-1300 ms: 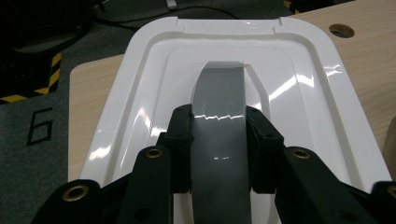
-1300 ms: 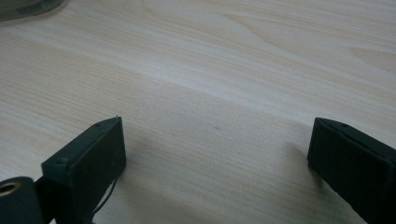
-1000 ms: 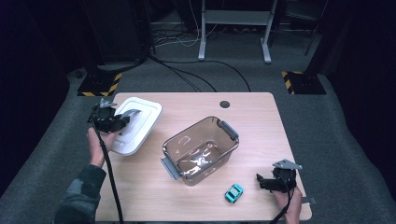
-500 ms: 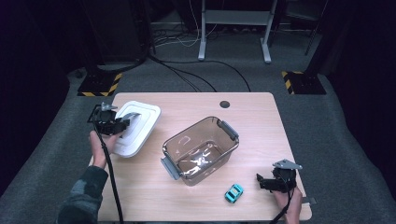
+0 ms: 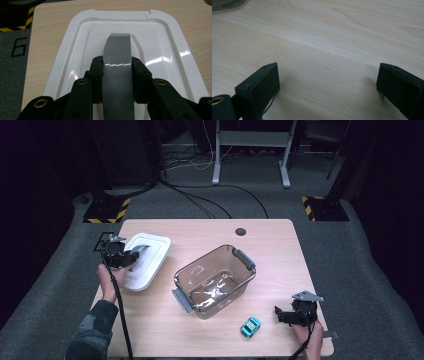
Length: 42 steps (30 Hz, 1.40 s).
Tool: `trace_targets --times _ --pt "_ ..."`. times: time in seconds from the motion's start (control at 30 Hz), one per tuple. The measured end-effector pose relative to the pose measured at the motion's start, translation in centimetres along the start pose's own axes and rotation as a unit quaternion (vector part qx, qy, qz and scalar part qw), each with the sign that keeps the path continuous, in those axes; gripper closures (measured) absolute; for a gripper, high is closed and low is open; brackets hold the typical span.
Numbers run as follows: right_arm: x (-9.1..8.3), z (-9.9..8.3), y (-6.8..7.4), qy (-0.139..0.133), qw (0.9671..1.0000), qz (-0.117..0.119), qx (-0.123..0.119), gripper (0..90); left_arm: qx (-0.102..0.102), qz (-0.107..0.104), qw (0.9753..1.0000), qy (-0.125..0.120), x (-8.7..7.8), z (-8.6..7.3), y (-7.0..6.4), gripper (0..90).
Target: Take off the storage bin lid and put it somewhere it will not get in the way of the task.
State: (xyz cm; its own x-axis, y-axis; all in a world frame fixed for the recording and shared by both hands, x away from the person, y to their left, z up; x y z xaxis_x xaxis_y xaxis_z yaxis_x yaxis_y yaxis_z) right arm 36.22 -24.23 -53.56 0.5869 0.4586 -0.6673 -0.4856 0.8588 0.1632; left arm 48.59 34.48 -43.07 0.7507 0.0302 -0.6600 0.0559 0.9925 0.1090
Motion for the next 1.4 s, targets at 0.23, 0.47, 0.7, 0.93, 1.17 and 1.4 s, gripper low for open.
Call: trace_targets --times 0.23,0.47,0.7,0.93,1.17,1.4 --pt "0.0 0.0 0.0 0.000 1.0000 0.000 0.000 4.0 -0.008 -0.001 1.0000 0.003 0.5 -0.6 -0.2 66.9" --pt "0.0 0.0 0.0 0.000 1.0000 0.000 0.000 4.0 -0.019 0.004 0.9998 0.003 1.3 -1.6 -0.4 66.9" --pt "0.0 0.0 0.0 0.000 1.0000 0.000 0.000 4.0 -0.025 0.015 0.9995 0.008 2.2 -2.8 -0.6 66.9" --pt "0.0 0.0 0.0 0.000 1.0000 0.000 0.000 4.0 -0.031 0.025 0.9991 0.017 2.9 -3.9 -0.6 66.9" --pt "0.0 0.0 0.0 0.000 1.0000 0.000 0.000 4.0 -0.022 0.034 0.9989 0.024 3.7 -4.8 -0.9 66.9" --pt "0.0 0.0 0.0 0.000 1.0000 0.000 0.000 4.0 -0.010 0.039 0.9987 0.030 4.1 -5.7 -1.3 66.8"
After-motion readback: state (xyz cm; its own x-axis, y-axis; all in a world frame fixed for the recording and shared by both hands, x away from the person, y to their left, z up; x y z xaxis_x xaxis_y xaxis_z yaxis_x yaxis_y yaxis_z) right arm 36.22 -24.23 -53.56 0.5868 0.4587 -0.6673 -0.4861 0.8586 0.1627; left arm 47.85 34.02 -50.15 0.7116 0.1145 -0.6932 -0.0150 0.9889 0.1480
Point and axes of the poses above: each handheld gripper's, and its own axes: x roughly forward along the jaws, z roughly out of its top, y roughly to its left, the point moved 1 cm from there along x, roughly forward along the jaws, and after that the axes turned 13 degrees about z, right-handed, at the moved point
